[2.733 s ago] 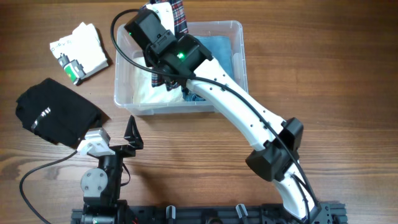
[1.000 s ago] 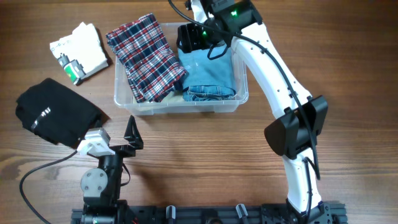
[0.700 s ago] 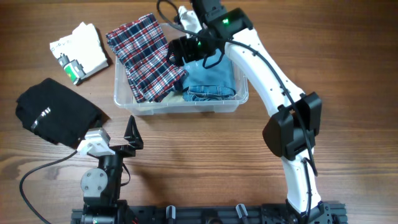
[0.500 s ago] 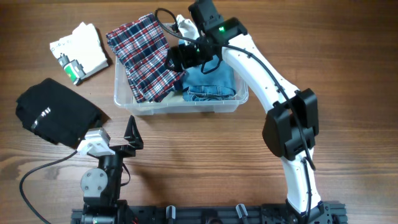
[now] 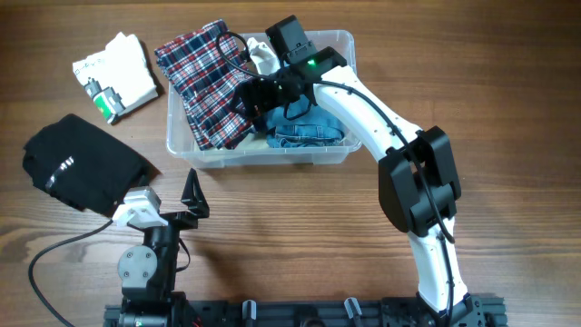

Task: Pack container
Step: 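Push the plaid cloth down and tuck it with the right gripper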

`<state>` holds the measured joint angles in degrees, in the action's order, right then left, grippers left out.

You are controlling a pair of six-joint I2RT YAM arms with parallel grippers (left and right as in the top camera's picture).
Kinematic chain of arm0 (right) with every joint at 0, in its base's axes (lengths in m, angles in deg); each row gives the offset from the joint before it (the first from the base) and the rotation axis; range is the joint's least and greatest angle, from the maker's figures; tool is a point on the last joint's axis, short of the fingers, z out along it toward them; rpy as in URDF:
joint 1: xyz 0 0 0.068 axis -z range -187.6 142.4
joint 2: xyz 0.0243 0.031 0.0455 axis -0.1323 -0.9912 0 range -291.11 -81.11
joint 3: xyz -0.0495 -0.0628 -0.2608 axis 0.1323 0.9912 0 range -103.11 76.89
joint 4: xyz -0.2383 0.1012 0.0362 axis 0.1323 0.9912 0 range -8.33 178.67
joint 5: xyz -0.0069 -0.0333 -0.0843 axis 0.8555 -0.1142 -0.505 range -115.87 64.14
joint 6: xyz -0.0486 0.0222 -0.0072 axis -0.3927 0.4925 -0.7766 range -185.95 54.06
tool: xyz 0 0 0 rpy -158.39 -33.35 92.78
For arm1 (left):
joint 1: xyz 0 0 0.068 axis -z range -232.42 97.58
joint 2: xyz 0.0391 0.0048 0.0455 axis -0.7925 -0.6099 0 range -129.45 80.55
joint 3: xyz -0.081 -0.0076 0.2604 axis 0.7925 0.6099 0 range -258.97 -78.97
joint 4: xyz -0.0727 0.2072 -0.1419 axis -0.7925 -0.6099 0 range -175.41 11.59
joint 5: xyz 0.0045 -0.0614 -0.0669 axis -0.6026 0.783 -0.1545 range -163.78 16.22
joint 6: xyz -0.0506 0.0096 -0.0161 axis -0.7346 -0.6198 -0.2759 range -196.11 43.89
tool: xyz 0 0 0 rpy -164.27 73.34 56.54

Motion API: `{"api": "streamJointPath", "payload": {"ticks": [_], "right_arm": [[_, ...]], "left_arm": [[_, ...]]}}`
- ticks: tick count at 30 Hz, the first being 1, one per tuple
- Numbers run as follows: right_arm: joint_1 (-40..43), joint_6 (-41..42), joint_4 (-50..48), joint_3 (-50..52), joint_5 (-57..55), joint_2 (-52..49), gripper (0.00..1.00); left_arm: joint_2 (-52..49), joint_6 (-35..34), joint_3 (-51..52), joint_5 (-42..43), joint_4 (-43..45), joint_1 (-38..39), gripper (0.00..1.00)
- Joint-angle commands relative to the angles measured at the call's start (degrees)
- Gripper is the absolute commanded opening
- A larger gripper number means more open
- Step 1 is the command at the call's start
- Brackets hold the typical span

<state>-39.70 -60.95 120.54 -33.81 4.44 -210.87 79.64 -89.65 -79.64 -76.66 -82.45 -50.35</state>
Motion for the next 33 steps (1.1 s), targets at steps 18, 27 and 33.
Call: {"api": "streamJointPath", "payload": {"ticks": [18,27,33], "right_arm": [[-0.74,1.22,0.15,0.63,-8.15,-3.15,0.90],[-0.74,1.16,1.33,0.63,-8.41,-3.15,0.80],[-0.68,3.74,1.20,0.63,-14.21,-3.15,0.95]], "left_arm": [[0.09,1.36,0.33,0.48,0.15,-0.37,1.00],[0.09,1.36,0.33,0.48,0.15,-0.37,1.00],[0.09,1.36,0.33,0.48,0.15,-0.37,1.00]]}}
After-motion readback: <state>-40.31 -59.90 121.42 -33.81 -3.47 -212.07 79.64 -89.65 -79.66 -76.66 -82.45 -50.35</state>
